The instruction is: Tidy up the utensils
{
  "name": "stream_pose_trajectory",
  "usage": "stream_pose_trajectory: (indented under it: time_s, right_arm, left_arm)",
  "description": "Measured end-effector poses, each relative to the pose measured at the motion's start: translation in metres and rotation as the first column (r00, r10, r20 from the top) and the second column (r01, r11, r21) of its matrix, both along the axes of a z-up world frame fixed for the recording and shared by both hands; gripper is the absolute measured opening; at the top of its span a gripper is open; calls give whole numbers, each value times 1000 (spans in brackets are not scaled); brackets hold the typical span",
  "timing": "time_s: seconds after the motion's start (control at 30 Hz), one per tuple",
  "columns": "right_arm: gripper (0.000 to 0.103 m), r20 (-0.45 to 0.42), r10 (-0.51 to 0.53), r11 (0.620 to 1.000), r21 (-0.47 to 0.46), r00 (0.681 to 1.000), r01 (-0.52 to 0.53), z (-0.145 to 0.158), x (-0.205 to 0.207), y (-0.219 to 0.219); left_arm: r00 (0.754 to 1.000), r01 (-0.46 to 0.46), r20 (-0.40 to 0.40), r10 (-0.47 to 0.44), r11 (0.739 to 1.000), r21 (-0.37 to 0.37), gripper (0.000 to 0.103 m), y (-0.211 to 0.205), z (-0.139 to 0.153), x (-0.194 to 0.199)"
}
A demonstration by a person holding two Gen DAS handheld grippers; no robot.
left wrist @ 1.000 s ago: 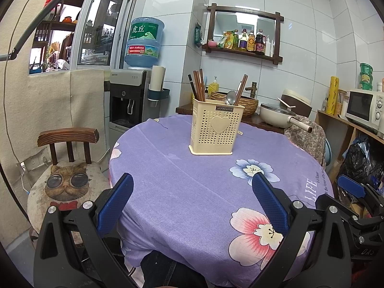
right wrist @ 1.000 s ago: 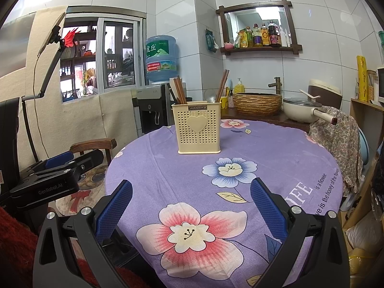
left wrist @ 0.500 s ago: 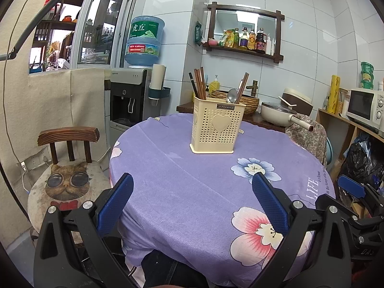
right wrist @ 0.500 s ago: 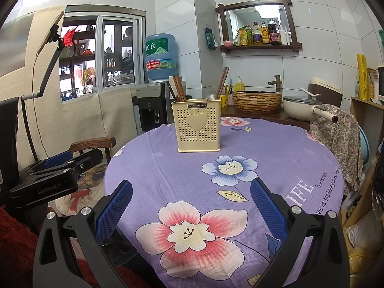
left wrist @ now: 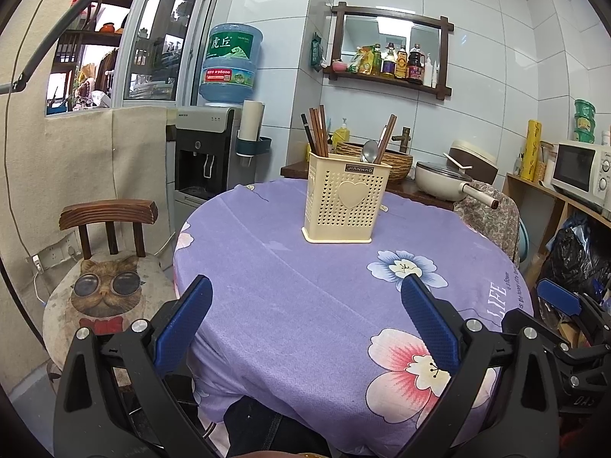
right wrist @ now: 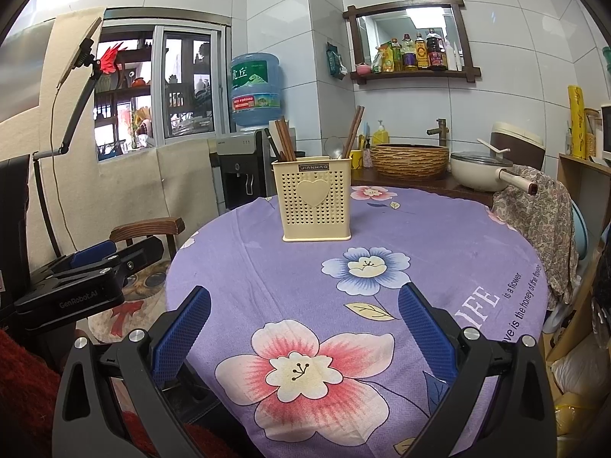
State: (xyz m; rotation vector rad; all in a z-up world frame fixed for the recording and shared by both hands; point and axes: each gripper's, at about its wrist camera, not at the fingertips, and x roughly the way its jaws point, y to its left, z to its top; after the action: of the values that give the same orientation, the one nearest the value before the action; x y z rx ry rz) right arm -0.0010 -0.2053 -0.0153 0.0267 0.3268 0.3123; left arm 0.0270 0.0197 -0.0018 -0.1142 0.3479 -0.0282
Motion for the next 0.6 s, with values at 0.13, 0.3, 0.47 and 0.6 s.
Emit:
stream_pose_trajectory:
  time_s: [0.13, 0.3, 0.47, 0.6]
  right_arm:
    - [97, 0, 1, 1000, 0, 1000, -1, 1, 1, 0]
    - [97, -2, 0, 1000, 0, 1000, 0, 1, 0, 0]
    - [97, -2, 1, 1000, 0, 1000, -1, 2, 2, 0]
    - [97, -2, 1, 1000, 0, 1000, -1, 2, 3, -1]
  left_arm:
    - [1000, 0, 0, 0, 1000, 0, 97, -1, 0, 1]
    - [1000, -1, -1, 1, 1000, -1, 97, -1, 0, 1]
    - [1000, 0, -3, 0, 1000, 0, 97, -1, 1, 0]
    - [1000, 0, -4, 0, 1000, -1, 97, -1, 1, 0]
